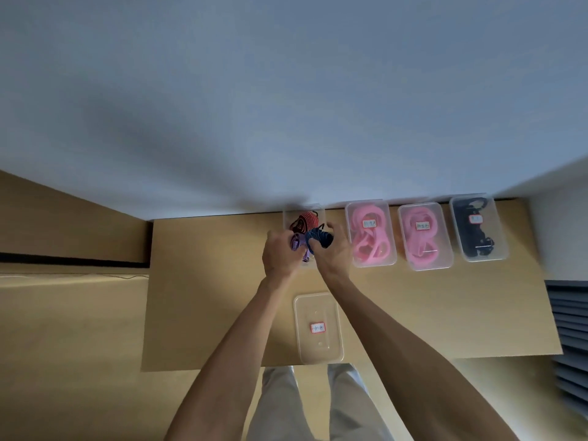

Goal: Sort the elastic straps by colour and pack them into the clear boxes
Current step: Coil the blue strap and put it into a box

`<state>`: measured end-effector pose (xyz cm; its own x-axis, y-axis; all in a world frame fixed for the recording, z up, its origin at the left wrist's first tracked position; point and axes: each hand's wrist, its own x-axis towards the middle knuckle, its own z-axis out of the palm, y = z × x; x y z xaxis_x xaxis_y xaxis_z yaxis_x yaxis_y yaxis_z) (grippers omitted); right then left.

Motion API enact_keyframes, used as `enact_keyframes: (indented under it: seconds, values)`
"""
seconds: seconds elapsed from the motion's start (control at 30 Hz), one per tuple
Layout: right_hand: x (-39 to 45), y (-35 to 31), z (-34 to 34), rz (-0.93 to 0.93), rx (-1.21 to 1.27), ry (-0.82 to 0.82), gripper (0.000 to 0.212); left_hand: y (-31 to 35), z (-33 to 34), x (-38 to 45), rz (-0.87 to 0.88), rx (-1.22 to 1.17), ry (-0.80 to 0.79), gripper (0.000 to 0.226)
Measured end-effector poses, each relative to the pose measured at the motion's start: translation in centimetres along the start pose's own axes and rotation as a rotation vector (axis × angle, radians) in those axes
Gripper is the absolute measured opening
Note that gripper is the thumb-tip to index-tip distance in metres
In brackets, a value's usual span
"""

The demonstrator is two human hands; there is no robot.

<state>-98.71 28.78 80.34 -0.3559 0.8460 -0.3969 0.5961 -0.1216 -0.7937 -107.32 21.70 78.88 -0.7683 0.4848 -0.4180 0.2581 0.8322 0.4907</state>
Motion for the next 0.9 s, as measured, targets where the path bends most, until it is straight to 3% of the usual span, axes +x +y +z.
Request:
enact_keyframes:
  seconds: [0.1,0.33,0.47,0.67,0.9]
  values:
    - [0.7,0.5,1.0,0.0,-0.048,-0.031,0.039,-0.5,0.4,0.7,-0.029,0.001,-0.038,0.015]
    - [1.2,2.2,2.4,-0.085,-0.467,0.024,0.029,-1.3,0.9,1.8,-0.011,-0.121,-0.009,0.01]
    - [1.6,1.9,2.4,-0.035,-0.528,0.002,0.031,-2.0,1.3,2.0,0.041,-0.065,-0.069,0.017]
    - [1.7,1.7,2.5,-0.062,-0.571,-0.009,0.019,-2.6,2.1,2.4,0.08,0.046,-0.16,0.051]
    - [2.7,2.6,3.0,-0.057,-0.771,-0.083,0.015,-2.9,2.6,3.1,0.058,0.035,-0.194,0.057]
